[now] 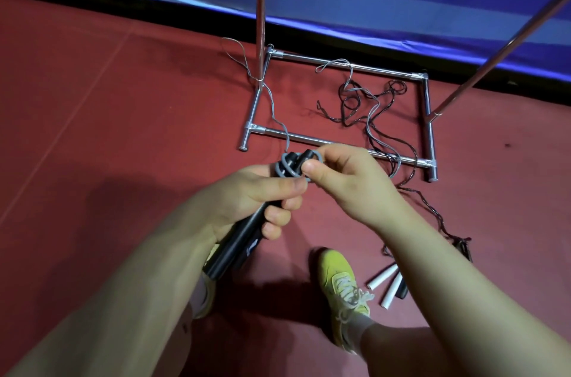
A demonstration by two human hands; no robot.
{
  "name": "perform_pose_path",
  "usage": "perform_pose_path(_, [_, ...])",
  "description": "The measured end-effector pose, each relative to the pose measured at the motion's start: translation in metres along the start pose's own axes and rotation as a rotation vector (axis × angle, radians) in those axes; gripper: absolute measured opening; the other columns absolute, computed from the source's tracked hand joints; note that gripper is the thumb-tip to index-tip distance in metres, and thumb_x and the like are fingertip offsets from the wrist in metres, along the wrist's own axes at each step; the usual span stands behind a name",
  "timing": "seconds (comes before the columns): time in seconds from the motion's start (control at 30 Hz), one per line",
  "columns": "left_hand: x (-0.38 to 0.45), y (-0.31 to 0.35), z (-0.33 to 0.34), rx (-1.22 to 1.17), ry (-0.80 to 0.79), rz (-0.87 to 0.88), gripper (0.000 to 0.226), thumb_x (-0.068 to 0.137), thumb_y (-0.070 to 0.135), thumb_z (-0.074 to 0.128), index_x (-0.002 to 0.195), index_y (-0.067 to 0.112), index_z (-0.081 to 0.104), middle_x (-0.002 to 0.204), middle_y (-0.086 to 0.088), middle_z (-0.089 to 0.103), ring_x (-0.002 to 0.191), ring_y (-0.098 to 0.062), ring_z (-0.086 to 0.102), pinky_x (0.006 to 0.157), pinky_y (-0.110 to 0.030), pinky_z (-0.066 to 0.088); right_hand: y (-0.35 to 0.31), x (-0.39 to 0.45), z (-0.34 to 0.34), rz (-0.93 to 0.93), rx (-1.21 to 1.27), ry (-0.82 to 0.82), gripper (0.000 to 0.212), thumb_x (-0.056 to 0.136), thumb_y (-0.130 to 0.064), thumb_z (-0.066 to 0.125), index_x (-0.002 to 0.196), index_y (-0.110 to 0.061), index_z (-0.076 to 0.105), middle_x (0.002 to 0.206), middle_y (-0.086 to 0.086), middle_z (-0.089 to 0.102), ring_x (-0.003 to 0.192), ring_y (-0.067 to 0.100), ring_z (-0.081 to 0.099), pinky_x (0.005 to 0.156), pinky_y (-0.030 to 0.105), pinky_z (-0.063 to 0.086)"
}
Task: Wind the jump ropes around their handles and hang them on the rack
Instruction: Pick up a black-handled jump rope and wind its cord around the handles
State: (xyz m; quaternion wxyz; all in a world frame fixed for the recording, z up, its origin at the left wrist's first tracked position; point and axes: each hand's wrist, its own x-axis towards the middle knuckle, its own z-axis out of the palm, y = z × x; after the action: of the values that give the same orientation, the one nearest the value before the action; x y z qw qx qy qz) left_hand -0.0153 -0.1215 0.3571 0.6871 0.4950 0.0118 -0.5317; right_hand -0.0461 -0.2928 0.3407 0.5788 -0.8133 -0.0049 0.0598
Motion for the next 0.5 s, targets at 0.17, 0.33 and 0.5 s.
perform_pose_path(0.17, [-0.001, 0.001, -0.004, 0.044, 0.014, 0.005, 0.018, 0.069, 0.021, 0.068, 0.075, 0.016, 0.052, 0.056, 0.002, 0.049, 0.039, -0.005, 0.036, 0.036, -0.017, 0.032, 0.0, 0.001, 0.016, 0.022, -0.155, 0.116, 0.059, 0.073, -0.065, 0.046, 0.061, -0.007, 0.043, 0.054, -0.011, 0.033, 0.054, 0.007, 0.031, 0.054, 0.035, 0.03])
perform_pose_path(0.33, [-0.004, 0.002, 0.004, 0.131, 0.17, 0.074, 0.032, 0.076, 0.035, 0.071, 0.1, 0.023, 0.052, 0.062, 0.002, 0.049, 0.04, -0.006, 0.036, 0.036, -0.017, 0.03, 0.0, 0.003, 0.028, 0.157, -0.098, 0.105, 0.073, 0.07, -0.072, 0.041, 0.066, -0.001, 0.059, 0.063, 0.017, 0.059, 0.058, 0.025, 0.046, 0.066, 0.043, 0.044])
perform_pose_path(0.5, [0.0, 0.0, 0.012, 0.205, 0.301, 0.165, 0.023, 0.087, 0.037, 0.049, 0.105, 0.024, 0.047, 0.065, 0.001, 0.048, 0.039, -0.006, 0.036, 0.036, -0.017, 0.028, -0.001, 0.003, 0.031, 0.246, -0.078, 0.133, 0.063, 0.089, -0.058, 0.048, 0.066, -0.002, 0.064, 0.051, 0.003, 0.051, 0.049, 0.011, 0.042, 0.058, 0.032, 0.039])
